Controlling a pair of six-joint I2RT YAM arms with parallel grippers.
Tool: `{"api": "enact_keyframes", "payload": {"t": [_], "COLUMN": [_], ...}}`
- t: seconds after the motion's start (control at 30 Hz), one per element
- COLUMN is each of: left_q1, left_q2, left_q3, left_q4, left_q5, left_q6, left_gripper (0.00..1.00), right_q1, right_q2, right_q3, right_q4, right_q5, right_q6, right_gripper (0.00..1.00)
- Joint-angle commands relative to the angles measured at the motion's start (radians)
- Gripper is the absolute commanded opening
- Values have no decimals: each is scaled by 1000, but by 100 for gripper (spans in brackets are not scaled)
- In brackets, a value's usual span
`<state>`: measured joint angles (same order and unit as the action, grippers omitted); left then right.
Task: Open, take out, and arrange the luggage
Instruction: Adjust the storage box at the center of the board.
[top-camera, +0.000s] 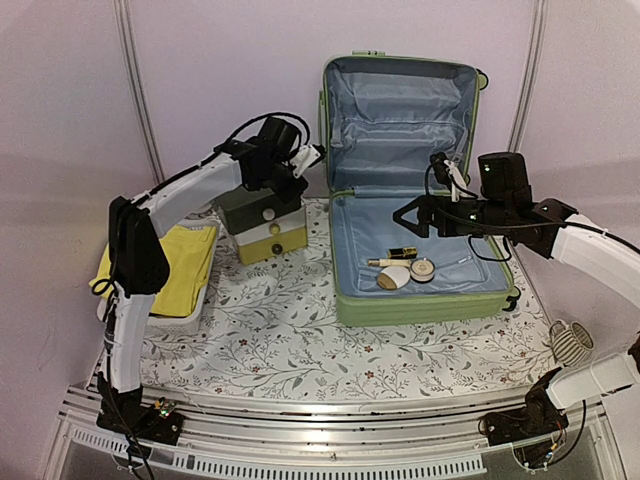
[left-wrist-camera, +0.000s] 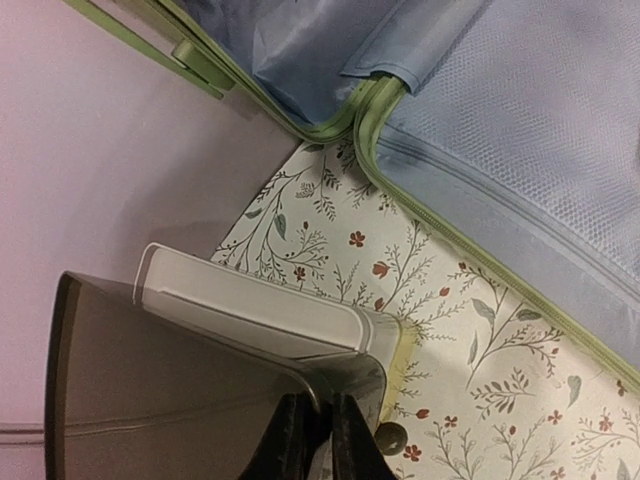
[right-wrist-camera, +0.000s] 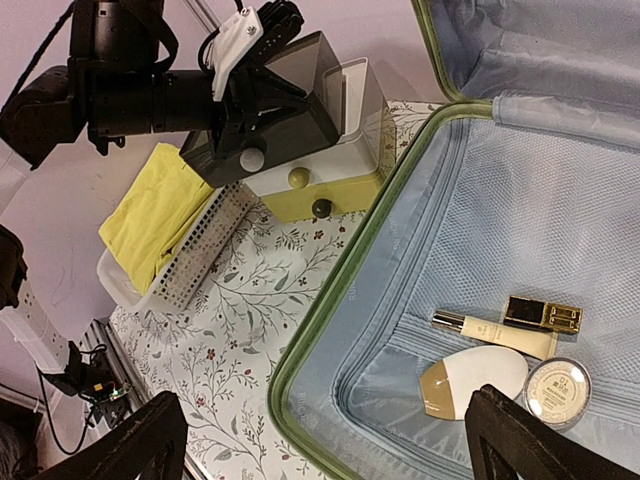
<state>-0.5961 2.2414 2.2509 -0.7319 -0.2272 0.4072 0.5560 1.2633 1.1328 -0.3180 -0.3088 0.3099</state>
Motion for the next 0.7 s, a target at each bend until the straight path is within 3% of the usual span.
{"api": "enact_keyframes", "payload": {"t": [0.0, 0.33, 0.4, 0.53, 0.67], "left_q1": [-1, -9, -11, -18, -22], "left_q2": [36, 45, 44, 39, 27], "left_q3": [15, 19, 19, 20, 23], "left_q4": [25, 74, 79, 90, 101], "left_q5": [-37, -1, 9, 16, 33], "left_q6": [-127, -107, -102, -98, -103], "left_gripper": [11, 21, 31, 62, 83], "right_q1": [-5, -5, -5, -6, -8], "right_q2": [-22, -36, -38, -36, -35], "right_q3": [-3, -7, -7, -5, -3], "right_q4": [-3, -12, -12, -12, -12], "right_q5": [2, 9, 10, 10, 9], "right_q6": [-16, -18, -18, -20, -22], "right_gripper": [99, 99, 99, 99, 99]}}
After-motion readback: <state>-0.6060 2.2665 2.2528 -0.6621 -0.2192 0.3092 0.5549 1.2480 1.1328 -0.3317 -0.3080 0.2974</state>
